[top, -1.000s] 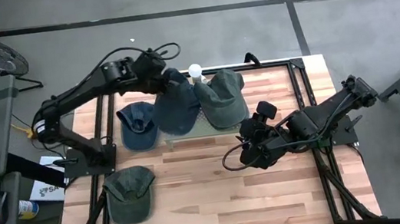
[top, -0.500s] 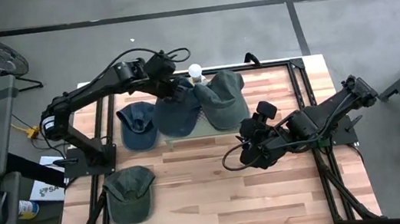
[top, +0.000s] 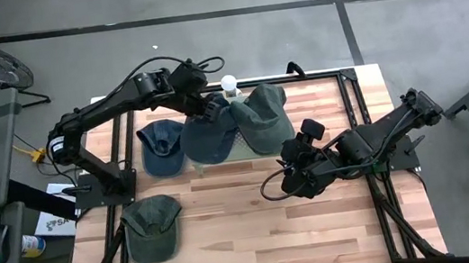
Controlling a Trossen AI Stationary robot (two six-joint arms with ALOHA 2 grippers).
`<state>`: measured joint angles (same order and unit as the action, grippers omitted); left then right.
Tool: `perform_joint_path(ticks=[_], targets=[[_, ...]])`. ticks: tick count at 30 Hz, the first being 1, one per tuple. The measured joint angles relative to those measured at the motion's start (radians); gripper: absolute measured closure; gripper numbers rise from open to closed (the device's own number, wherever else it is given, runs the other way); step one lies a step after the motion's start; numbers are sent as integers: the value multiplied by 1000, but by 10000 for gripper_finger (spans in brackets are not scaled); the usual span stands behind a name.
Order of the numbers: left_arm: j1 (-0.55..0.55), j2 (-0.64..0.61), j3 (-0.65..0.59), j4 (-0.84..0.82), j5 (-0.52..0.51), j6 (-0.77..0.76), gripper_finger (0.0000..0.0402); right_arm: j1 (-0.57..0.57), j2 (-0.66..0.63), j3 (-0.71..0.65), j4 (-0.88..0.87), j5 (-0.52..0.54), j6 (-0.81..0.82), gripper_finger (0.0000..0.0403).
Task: Pick & Place hat
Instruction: Stack the bottom dark blue cap on the top of the dark blue cap on the shelf, then stack the gray cap on the top of the gray cap on the shelf
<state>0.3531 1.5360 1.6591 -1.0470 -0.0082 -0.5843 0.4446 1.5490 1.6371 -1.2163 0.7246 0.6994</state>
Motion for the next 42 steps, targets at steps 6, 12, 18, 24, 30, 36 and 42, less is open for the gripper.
perform_joint_path(ticks=[6,12,18,24,30,36,42], targets=[[0,-1,0,1,-5,5,338,0,0,0,0,-1,0,190],[0,-8,1,4,-6,14,307,0,0,0,0,-2,0,190],[0,-8,59,-30,-9,31,280,0,0,0,0,-4,0,190],[-1,-8,135,-93,-42,43,267,0,0,0,0,-31,0,190],[-38,-8,218,-186,-186,78,266,0,0,0,-3,-45,0,190],[-83,-8,288,-241,-254,111,266,0,0,0,-3,-48,5,190],[-156,-21,321,-337,-318,163,266,0,0,0,-8,-60,11,190]])
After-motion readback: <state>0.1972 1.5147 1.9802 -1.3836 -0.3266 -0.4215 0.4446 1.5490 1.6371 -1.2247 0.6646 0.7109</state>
